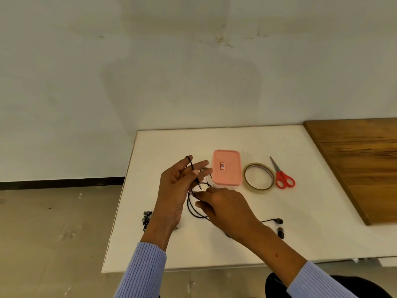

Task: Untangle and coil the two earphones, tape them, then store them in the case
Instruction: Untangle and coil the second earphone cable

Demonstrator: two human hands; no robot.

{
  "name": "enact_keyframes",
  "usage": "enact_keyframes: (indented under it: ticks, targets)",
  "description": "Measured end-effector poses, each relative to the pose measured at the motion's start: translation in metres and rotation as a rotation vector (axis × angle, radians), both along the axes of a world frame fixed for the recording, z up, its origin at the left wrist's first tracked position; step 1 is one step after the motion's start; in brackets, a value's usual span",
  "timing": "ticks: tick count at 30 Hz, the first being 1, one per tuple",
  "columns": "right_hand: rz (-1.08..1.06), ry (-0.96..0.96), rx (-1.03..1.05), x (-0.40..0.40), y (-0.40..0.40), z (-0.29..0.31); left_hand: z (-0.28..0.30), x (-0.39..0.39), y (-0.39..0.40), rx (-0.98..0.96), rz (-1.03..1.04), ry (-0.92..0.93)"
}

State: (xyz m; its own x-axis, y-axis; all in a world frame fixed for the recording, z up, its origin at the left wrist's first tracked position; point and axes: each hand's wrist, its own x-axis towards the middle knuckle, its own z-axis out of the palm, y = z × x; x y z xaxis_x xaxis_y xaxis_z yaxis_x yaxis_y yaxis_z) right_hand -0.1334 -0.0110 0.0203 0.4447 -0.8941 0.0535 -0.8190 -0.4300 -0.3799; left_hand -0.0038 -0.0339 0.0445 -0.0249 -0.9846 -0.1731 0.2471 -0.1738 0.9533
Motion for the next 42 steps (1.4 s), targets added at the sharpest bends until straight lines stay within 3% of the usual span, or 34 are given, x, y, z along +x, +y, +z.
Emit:
enact_keyframes:
  ticks: [7,10,17,25,33,42]
  targets:
    - [0.035,-0.290,0.090,-0.020,-0.012,0.011,-0.004,0.013,0.001,0.065,-0.173,-0.360]
    - [0.007,-0.329,0.161,-0.036,-0.020,0.013,-0.004,0.020,0.004,0.110,-0.265,-0.416]
    - [-0.021,-0.525,0.131,-0.045,-0.028,0.018,0.003,0.023,0.009,0.180,-0.424,-0.299]
    - [0.119,-0.527,0.273,-0.043,-0.023,0.023,0.001,0.028,0.000,0.188,-0.206,-0.168]
    - [0.037,-0.437,0.141,-0.046,-0.026,0.014,0.008,0.022,0.007,0.297,-0.531,-0.190]
    - [-0.079,-0.625,0.141,-0.047,-0.027,0.017,0.009,0.019,0.009,0.265,-0.700,-0.156]
